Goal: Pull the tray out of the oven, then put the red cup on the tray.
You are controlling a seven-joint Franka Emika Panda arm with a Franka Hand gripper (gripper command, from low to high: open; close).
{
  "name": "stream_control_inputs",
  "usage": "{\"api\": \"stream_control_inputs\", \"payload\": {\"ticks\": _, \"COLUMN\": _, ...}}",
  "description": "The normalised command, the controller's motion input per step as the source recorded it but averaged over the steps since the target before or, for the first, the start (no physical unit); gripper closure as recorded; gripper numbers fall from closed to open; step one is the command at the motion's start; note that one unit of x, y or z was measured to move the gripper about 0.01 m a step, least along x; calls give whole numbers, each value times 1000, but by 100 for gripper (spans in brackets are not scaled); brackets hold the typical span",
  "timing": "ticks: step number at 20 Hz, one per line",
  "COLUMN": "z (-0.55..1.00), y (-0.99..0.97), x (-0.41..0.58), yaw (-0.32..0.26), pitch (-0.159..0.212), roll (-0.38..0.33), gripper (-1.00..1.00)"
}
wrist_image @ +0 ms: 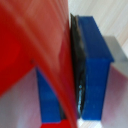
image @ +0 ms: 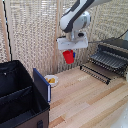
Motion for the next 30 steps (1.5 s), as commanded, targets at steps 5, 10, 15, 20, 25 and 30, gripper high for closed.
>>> {"api": "stream_control_inputs", "payload": {"ticks": 5, "z": 528, "y": -498, "x": 133, "yaw": -227, "pitch": -2, "roll": 0, "gripper": 100}}
{"api": "stream_control_inputs", "payload": {"ticks": 10, "z": 346, "y": -594, "x": 64, "yaw": -200, "pitch": -45, "roll": 3, "gripper": 100}}
{"api": "stream_control_inputs", "payload": {"ticks": 15, "z": 209, "y": -669, "x": 0, "yaw": -181, "pitch": -60, "roll": 6, "gripper": 100}}
{"api": "stream_control_inputs", "payload": {"ticks": 20, "z": 112, "y": -678, "x": -46, "yaw": -183, "pitch": -40, "roll": 3, "gripper": 100}}
{"api": "stream_control_inputs", "payload": {"ticks": 25, "z": 9, "y": -671, "x": -129, "yaw": -188, "pitch": -54, "roll": 0, "gripper": 100}}
{"api": "stream_control_inputs", "payload": {"ticks": 30, "z": 0, "y": -701, "x": -151, "yaw": -177, "pitch": -63, "roll": 0, "gripper": 100}}
